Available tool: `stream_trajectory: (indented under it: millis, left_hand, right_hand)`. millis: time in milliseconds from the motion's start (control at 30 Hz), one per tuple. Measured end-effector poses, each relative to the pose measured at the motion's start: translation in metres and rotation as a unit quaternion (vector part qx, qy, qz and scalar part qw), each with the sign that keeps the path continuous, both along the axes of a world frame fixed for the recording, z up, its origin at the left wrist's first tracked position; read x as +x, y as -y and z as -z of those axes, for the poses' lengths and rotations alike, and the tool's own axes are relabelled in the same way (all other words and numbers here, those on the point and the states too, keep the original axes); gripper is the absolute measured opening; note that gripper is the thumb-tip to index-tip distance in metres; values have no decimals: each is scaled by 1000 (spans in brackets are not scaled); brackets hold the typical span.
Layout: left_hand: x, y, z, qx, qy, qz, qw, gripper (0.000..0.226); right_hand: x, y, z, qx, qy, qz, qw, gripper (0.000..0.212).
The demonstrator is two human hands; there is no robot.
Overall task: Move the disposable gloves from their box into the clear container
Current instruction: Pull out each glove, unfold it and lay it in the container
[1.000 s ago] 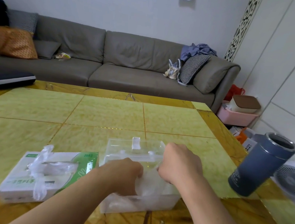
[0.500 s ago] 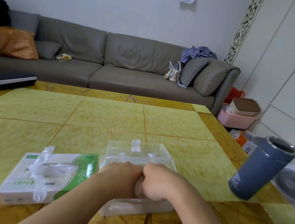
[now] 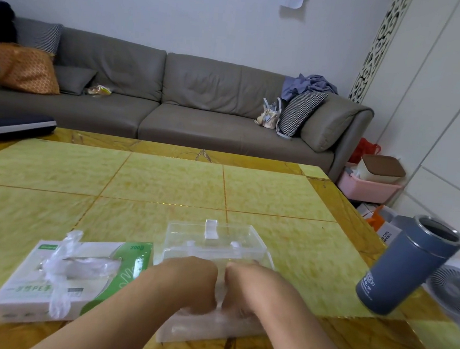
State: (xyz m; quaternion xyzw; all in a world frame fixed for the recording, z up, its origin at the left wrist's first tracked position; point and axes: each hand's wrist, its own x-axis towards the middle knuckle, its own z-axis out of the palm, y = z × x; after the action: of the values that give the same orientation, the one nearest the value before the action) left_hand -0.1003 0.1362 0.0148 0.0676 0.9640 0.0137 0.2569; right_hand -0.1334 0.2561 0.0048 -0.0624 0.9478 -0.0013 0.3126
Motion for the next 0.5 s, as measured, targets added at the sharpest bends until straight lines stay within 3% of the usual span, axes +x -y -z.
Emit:
stream_trajectory:
  millis: [100, 267, 367, 500]
  left_hand:
    - [4, -6, -9, -49, 36, 11, 998, 55]
    - [3, -12, -10, -92, 47, 34, 994, 97]
    - [5, 0, -8, -72, 8, 51, 996, 90]
    - [6, 16, -4, -39, -28, 67, 997, 51]
  right_hand:
    - [3, 1, -2, 12, 11, 9, 1000, 87]
    - [6, 3, -3, 21, 18, 20, 999, 90]
    - [9, 2, -8, 30, 18, 21, 999, 81]
    - [10, 4, -14, 42, 21, 22, 999, 82]
